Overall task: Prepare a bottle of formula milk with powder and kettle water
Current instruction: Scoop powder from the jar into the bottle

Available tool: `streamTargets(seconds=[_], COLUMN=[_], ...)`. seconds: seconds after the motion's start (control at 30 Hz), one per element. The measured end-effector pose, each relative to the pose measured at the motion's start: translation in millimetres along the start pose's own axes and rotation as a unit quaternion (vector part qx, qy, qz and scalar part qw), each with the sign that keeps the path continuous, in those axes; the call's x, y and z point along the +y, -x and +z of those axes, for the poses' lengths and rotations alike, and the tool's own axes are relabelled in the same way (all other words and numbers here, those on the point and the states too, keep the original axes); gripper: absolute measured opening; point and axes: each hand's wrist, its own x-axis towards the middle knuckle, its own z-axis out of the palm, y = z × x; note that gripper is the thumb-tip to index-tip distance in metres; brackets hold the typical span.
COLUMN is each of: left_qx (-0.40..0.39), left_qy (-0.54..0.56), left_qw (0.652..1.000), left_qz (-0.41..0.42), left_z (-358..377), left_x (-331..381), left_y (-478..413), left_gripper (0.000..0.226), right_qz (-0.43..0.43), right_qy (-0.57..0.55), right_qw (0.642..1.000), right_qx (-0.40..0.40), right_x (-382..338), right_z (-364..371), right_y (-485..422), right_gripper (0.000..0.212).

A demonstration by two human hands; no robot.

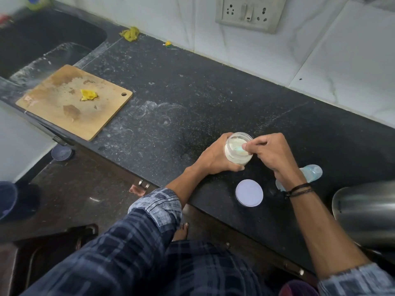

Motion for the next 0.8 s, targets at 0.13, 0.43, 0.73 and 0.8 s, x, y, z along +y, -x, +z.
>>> streamTargets(seconds=[0.13,0.43,0.73,0.8], left_qx=[0.0,0.01,0.015,0.014], left_qy=[0.0,-0.004,-0.01,-0.007], left_qw=[1.0,1.0,0.998,0.997], left_qz=[0.008,0.022,0.065,0.073], left_z=[0.5,2.1,0.2,-0.6], left_x=[-0.3,-0.9,8.7,11.7], left_y=[-1.1,-1.5,0.5,1.2], left_gripper=[0.098,0.098,0.084,0.08], right_qz=[0.001,0.026,0.052,0.059], right_qy=[-0.037,-0.102,-0.132,-0.141], right_qw=[0.999,0.991,0.984,0.983], right_qx=[0.036,0.078,0.108,0.105], right_x=[8.6,28.9,40.8,41.6], right_z=[-0.4,-1.6,5.4,5.9], right_y=[2.9,14.4,22.5,22.9], right_gripper=[0.008,0.011,0.013,0.013])
